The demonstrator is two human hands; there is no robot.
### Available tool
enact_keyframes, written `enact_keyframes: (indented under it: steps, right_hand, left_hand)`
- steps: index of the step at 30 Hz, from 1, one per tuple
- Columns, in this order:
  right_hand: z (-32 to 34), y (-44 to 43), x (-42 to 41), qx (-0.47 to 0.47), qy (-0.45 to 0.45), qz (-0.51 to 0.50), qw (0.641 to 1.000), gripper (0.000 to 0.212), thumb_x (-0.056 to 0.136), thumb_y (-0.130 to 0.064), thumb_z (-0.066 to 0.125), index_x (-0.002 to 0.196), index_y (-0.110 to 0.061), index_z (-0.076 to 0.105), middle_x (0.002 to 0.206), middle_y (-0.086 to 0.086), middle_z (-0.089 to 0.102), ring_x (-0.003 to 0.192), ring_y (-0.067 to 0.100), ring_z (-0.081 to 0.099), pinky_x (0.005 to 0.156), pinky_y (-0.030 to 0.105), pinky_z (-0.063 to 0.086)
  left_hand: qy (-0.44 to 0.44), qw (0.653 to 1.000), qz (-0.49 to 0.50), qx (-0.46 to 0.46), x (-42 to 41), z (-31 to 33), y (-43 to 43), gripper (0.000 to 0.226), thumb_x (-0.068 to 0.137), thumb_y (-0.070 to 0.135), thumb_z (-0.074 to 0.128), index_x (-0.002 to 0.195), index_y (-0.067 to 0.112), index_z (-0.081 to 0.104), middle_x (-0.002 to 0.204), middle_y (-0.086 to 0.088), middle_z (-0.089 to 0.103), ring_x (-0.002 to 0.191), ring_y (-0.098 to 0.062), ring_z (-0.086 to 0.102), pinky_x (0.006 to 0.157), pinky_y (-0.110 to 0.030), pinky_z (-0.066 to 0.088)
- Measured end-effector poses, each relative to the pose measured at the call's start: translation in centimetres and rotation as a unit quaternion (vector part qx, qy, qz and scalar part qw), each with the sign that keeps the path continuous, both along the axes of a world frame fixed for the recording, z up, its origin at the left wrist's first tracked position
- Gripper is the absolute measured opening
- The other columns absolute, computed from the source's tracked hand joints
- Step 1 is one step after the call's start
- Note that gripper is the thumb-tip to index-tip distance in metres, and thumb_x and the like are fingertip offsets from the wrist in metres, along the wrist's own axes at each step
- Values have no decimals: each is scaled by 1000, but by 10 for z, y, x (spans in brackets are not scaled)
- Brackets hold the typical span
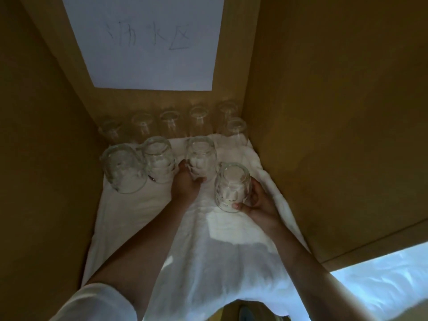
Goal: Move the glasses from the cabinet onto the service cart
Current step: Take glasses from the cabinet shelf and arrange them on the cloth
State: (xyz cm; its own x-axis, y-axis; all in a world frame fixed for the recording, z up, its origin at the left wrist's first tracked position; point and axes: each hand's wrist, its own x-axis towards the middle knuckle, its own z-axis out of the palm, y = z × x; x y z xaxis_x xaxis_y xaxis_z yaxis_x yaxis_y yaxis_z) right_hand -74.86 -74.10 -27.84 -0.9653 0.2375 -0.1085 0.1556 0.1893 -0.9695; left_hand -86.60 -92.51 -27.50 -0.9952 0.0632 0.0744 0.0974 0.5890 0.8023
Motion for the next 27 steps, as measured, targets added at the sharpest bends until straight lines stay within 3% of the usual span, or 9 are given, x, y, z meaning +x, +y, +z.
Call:
enact_keyframes:
  steps: [5, 8, 11, 13, 17, 20, 24, 27]
  right_hand:
    - [2, -3, 10, -30, 1, 16, 999, 90, 50, -32, 90, 126, -37, 43, 138, -6, 51, 130, 11, 46, 112, 42, 36]
    - [5, -3, 12, -65, -9, 23, 998, 94, 48, -28, 91, 129, -32, 45, 138, -4, 52, 130, 13, 46, 111, 45, 36]
    - [10, -9, 11, -83, -23, 34, 996, 95, 56, -13, 86, 140, -18, 41, 139, -1, 51, 129, 14, 47, 110, 38, 38]
    - [14, -19, 8, -98, -26, 62, 993, 86, 63, 2, 81, 138, -16, 42, 138, 0, 52, 127, 13, 49, 107, 31, 40]
    - [14, -52, -2, -105, -29, 139, 984, 81, 61, 6, 82, 126, -29, 48, 132, -2, 57, 123, 14, 53, 105, 33, 42]
    - [8, -83, -13, -108, -24, 185, 977, 83, 51, 0, 85, 121, -31, 52, 129, -4, 58, 122, 13, 54, 104, 32, 43]
    - [5, -131, -25, -106, -20, 223, 969, 80, 60, 16, 78, 122, -25, 48, 127, -5, 55, 129, 20, 48, 109, 35, 38]
    - [3, -161, -29, -63, -13, 253, 965, 79, 64, 5, 81, 128, -27, 48, 121, -11, 55, 125, 17, 49, 109, 39, 39]
  left_hand:
    - [-7, 1000, 16, -10, 2, 0, 0, 78, 74, 23, 80, 136, 7, 37, 129, -10, 59, 118, -27, 56, 93, -27, 43]
    - [-24, 1000, 11, 6, 1, 2, -2, 84, 73, 25, 81, 141, 7, 35, 135, -9, 54, 125, -26, 51, 102, -30, 40]
    - [-44, 999, -10, -15, 7, -1, -12, 92, 78, 22, 77, 149, 3, 22, 140, -14, 48, 127, -29, 49, 105, -34, 38]
    - [-52, 999, -9, -5, 20, -2, -26, 78, 83, 12, 71, 147, 2, 28, 137, -17, 51, 121, -30, 54, 101, -30, 41]
    - [-14, 1000, -10, -16, 50, -6, -76, 38, 86, -6, 57, 122, 4, 61, 122, -14, 63, 113, -25, 60, 94, -18, 40]
    - [24, 999, 37, -18, 69, -5, -121, 35, 86, -9, 54, 118, 3, 64, 119, -12, 65, 110, -21, 60, 97, -24, 43]
    - [42, 989, 137, 28, 100, 6, -162, 32, 90, -6, 53, 119, 2, 61, 116, -8, 65, 106, -22, 62, 90, -19, 44]
    - [66, 982, 161, 74, 125, 15, -169, 33, 92, 6, 52, 124, -1, 56, 113, -3, 62, 100, -19, 62, 89, -20, 48]
